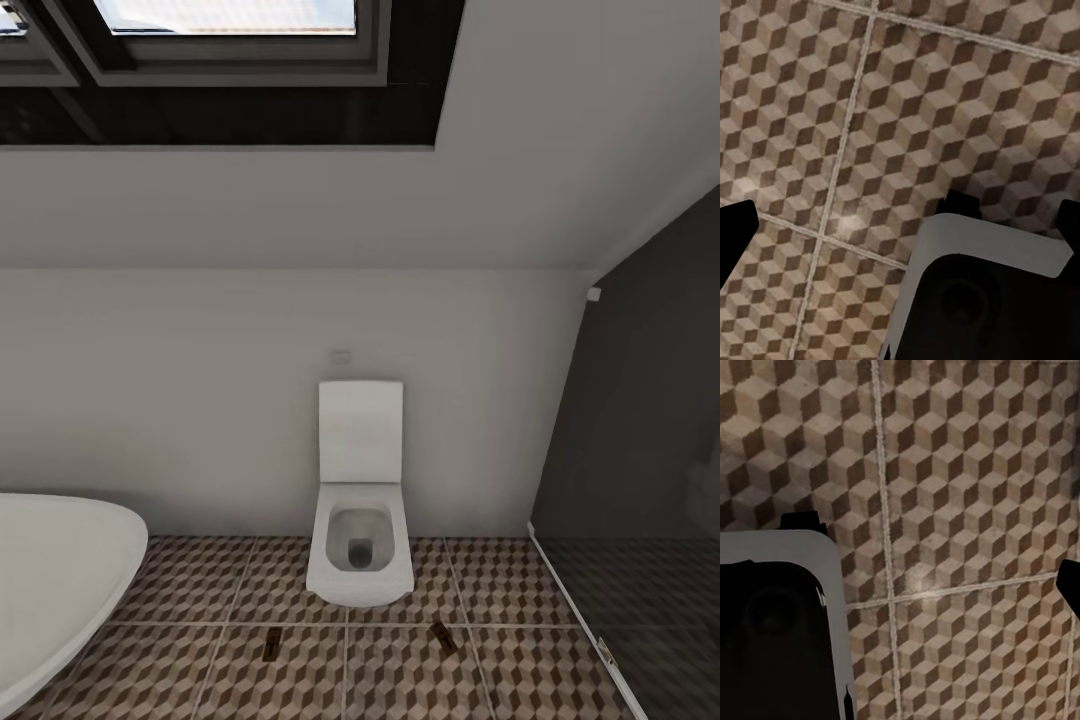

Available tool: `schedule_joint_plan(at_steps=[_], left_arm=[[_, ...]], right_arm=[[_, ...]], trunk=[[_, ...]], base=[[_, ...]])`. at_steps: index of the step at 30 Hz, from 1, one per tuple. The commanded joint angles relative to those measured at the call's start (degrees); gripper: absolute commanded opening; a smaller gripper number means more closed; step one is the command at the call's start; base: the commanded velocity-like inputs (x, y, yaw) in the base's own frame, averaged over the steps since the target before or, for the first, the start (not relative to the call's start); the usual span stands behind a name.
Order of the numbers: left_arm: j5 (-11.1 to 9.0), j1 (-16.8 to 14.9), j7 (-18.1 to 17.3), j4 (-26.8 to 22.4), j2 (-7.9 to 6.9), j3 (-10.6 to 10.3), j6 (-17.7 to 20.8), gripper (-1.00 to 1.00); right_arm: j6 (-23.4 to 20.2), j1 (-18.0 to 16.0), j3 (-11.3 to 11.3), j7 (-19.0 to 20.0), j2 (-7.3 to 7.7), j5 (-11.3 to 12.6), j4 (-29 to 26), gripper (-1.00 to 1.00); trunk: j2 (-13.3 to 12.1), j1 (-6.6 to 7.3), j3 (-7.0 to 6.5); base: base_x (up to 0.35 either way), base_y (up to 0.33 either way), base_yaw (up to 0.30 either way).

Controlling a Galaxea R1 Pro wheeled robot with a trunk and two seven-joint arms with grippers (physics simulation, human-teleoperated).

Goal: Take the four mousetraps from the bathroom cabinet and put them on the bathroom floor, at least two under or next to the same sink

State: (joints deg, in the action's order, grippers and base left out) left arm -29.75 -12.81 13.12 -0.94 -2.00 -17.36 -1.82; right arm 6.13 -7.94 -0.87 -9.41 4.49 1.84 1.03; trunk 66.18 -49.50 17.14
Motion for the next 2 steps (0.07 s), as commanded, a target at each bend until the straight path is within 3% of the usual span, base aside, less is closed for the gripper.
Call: schedule_joint_plan(at_steps=[1,2], left_arm=[[-0.53,-0.02,0.15,-0.02,0.0,-0.48,-0.11,1.0],[-0.52,-0.02,0.15,-0.02,-0.01,-0.48,-0.11,1.0]], right_arm=[[0.29,-0.06,-0.1,-0.08,0.0,0.19,0.11,1.0],[0.29,-0.06,-0.1,-0.08,0.0,0.21,0.11,1.0]], trunk=[[0.04,0.0,0.07],[0.04,0.0,0.07]], base=[[0.0,0.0,0.0],[0.0,0.0,0.0]])
